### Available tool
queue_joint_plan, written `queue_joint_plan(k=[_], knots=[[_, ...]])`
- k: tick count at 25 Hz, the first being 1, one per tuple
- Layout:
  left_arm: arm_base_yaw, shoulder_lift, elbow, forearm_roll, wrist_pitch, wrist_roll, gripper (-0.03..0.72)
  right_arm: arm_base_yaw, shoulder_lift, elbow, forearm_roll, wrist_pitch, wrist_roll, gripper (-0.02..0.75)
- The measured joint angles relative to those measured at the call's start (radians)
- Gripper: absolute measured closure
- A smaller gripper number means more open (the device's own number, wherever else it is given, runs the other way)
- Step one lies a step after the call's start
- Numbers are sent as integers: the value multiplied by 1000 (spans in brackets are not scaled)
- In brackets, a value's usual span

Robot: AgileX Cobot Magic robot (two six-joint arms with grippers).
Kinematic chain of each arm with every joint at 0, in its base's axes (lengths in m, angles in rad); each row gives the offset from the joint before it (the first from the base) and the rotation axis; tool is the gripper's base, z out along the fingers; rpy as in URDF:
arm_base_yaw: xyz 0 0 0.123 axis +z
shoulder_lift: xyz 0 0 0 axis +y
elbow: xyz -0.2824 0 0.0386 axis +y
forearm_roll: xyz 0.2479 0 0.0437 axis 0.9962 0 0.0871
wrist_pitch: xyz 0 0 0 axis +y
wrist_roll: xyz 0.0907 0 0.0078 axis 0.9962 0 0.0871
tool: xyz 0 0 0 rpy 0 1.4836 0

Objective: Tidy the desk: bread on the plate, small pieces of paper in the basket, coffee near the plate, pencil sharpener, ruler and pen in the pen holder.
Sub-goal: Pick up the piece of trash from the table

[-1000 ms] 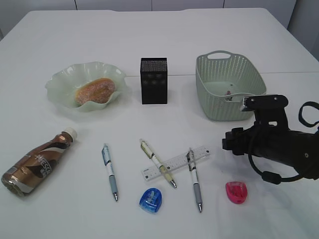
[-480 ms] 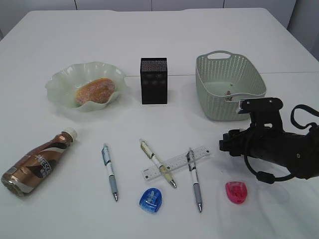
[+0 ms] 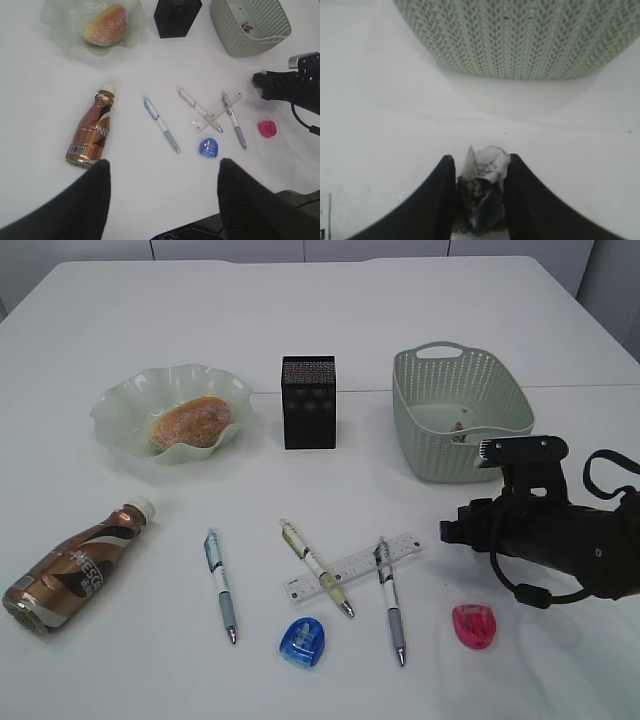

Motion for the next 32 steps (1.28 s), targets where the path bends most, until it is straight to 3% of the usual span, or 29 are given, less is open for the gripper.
queue_joint_plan(k=[4,8,15,32], knots=[[0,0,0,-22,0,0,202,0,0,-2,42,-3,-9,610],[0,0,0,-32,0,0,202,0,0,-2,62,-6,-9,672],[0,0,0,-32,0,0,202,0,-25,-2,66,43,-9,713],[0,-15,0,-37,0,0,202,0,-302,38,81,295,-9,720]])
